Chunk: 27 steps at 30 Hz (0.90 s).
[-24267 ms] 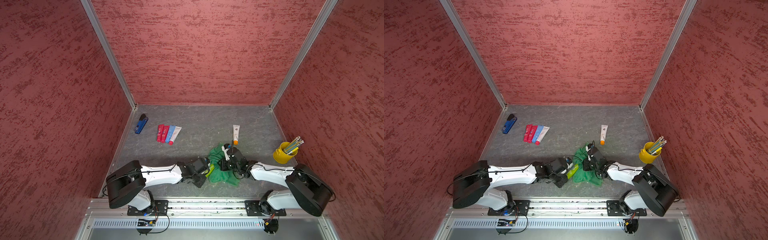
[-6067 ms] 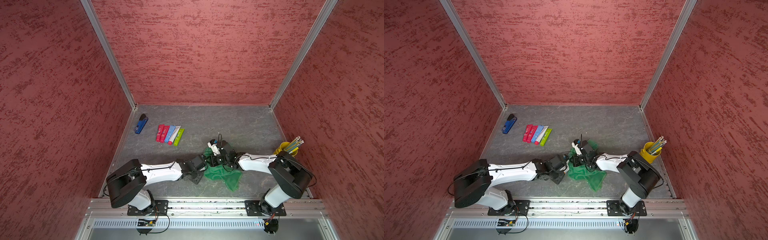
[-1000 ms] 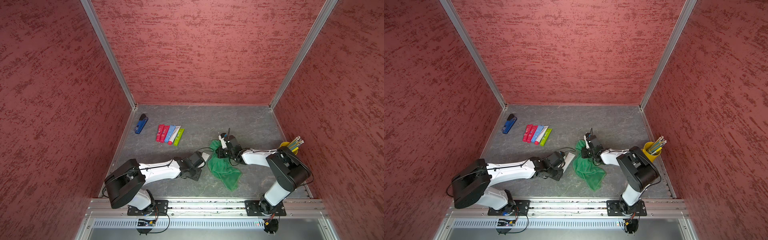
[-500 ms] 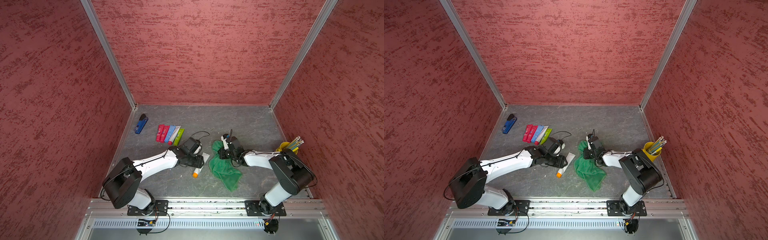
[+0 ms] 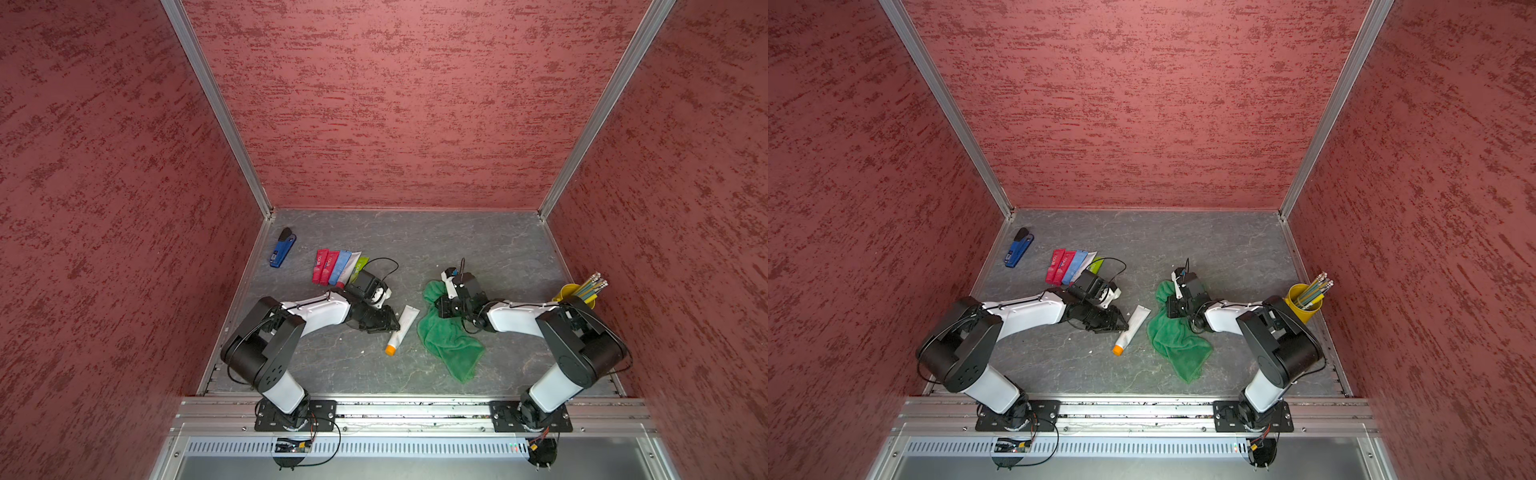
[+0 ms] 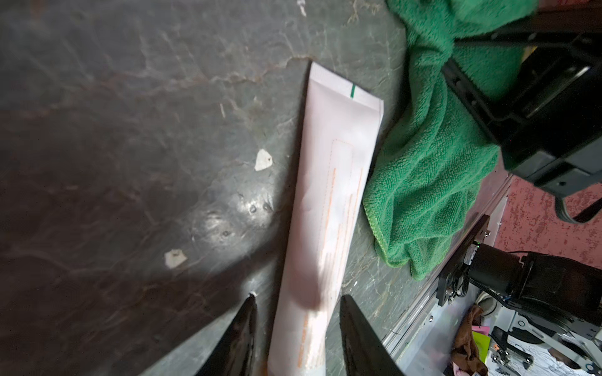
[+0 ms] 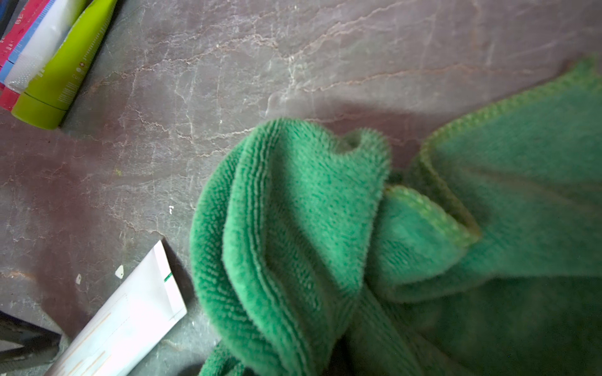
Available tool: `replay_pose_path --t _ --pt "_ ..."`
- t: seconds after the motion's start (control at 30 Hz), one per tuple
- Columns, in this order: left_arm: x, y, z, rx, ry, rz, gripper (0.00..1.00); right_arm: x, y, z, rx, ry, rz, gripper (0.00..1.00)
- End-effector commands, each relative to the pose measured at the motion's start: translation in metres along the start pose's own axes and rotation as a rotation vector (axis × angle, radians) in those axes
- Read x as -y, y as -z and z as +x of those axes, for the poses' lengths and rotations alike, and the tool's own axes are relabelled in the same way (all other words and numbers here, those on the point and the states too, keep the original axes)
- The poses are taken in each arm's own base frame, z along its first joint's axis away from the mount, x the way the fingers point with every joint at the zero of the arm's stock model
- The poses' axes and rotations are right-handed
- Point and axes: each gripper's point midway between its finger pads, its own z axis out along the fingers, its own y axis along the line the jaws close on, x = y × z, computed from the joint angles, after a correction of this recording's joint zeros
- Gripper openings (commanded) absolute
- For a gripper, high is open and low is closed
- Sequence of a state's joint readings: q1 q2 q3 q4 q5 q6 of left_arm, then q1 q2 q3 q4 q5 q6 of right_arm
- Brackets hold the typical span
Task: Wipe the surface of the toothpaste tube
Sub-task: Adjust the toothpaste at the center of the board.
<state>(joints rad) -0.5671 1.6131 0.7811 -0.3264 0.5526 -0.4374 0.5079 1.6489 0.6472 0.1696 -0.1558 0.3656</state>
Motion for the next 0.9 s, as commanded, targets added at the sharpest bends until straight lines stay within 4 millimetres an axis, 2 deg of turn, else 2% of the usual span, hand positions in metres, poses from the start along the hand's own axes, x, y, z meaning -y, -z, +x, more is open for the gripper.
replay_pose_path --t 0.0,0.13,0.57,0.87 --pt "-0.003 -0.004 0.008 -0.023 -0.023 0.001 0.37 0.007 -0.007 0.022 -0.083 -0.002 0.009 0.00" --pt "-0.004 -0.009 0.014 -0.041 -0.029 -0.023 0.33 0.006 -0.010 0.024 -0.093 -0.002 0.001 0.00" --pt "-0.012 -0.030 0.043 -0.114 -0.077 -0.193 0.31 0.005 -0.011 0.026 -0.103 0.000 -0.006 0.00" --pt "-0.009 -0.044 0.033 -0.125 -0.093 -0.250 0.09 0.004 -0.010 0.026 -0.103 0.004 -0.005 0.00"
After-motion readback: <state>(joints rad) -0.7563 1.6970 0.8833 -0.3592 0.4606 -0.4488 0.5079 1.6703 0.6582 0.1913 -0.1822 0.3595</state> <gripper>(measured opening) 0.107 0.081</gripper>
